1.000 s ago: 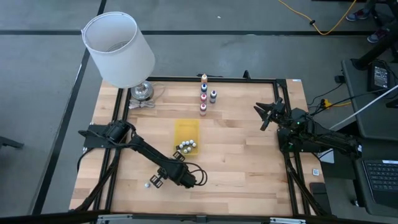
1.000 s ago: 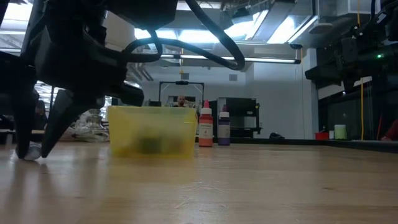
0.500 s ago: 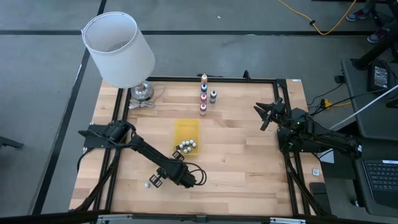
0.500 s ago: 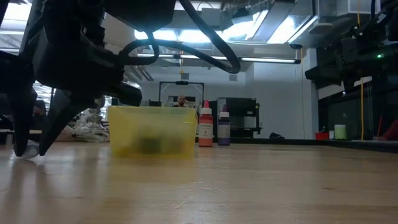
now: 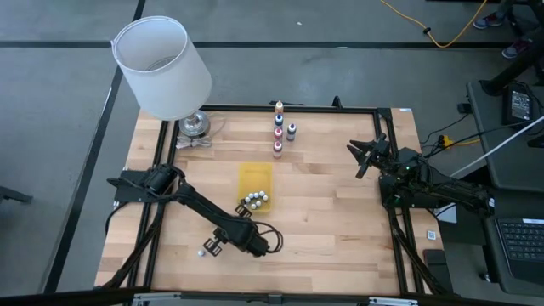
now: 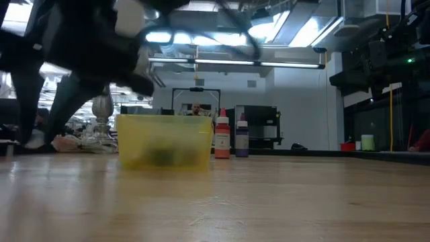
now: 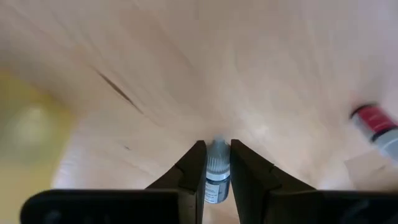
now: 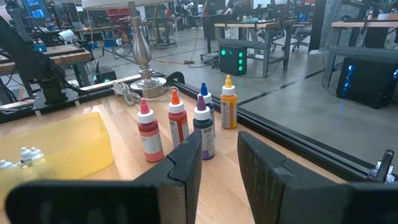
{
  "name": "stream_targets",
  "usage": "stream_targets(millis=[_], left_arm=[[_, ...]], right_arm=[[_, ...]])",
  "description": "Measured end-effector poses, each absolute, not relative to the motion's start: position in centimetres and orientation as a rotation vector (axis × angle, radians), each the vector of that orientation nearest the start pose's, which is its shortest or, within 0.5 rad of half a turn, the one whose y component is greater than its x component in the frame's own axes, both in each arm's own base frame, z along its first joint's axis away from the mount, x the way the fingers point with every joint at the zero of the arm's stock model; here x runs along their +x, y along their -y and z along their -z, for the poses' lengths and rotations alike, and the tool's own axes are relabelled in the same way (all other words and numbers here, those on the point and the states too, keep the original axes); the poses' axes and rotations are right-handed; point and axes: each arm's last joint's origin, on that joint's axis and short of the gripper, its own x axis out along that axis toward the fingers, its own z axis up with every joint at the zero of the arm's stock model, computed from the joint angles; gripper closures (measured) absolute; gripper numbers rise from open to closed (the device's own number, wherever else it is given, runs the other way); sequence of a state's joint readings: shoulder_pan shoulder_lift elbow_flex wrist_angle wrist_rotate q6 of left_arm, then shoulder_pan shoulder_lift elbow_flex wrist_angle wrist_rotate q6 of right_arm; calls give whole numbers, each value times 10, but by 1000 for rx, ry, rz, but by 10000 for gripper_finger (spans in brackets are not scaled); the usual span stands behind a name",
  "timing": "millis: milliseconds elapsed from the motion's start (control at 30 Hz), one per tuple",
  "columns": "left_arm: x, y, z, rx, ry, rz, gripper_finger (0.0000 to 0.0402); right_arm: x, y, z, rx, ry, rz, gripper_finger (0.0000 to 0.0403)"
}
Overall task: Pick & Place food coloring
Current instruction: Put the small purple bottle into the yellow bin
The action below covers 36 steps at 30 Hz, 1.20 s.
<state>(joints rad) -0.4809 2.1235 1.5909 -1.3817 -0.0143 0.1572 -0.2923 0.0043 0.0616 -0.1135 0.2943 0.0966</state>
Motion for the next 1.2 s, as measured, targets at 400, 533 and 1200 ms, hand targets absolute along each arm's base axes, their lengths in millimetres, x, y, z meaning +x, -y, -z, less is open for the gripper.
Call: stream_targets(millis=[400,533,1200], left_arm=[[342,175,-207,537,-1779,441,348],[348,172,-225,516,-1745,430,348],[359,73,-356,190,-1107,52,348]], right_arm=[[86,35,-173,94,-28,589,297],[86,35,-173,94,-28,589,297],[86,35,-173,94,-29,589,297]])
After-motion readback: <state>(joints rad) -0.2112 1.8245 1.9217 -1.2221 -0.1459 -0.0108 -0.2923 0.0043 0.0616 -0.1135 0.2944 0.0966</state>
